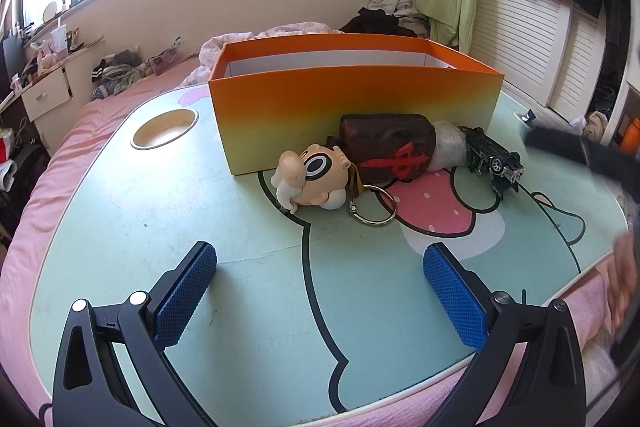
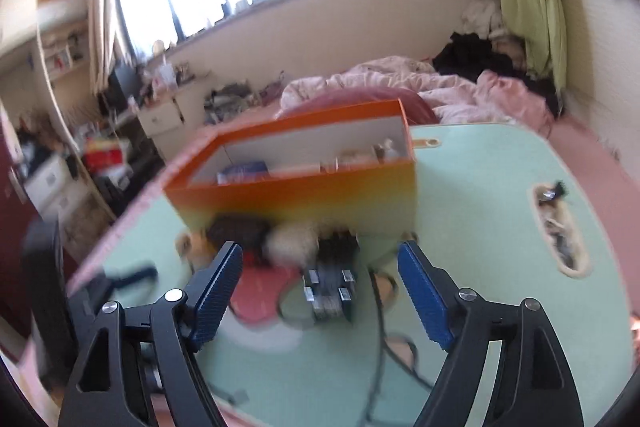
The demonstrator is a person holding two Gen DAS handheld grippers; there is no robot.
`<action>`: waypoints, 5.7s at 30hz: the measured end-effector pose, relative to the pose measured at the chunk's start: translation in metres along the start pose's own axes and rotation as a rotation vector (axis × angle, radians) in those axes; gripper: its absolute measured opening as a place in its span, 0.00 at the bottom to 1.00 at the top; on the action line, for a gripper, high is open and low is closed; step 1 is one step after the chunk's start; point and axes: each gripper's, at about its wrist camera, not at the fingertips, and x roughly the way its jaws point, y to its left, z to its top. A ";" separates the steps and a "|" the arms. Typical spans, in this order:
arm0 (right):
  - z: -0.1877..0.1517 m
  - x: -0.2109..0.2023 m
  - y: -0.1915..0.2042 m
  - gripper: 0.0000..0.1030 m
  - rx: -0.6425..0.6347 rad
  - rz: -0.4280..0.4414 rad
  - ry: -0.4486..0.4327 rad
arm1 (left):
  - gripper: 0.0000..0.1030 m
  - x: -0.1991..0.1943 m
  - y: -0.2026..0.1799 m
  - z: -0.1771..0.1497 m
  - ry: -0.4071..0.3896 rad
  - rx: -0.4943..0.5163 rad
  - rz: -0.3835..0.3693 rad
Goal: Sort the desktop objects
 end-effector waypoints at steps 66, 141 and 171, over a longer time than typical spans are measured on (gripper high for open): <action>-0.035 0.019 0.018 1.00 -0.135 -0.113 0.104 | 0.14 0.107 -0.029 0.175 0.308 -0.150 -0.197; 0.048 0.045 -0.099 0.29 0.102 -0.329 0.167 | 1.00 0.004 -0.010 0.012 0.017 0.014 -0.006; 0.146 0.217 0.089 0.55 -0.100 -0.060 0.543 | 1.00 0.002 -0.006 0.009 0.003 0.020 -0.015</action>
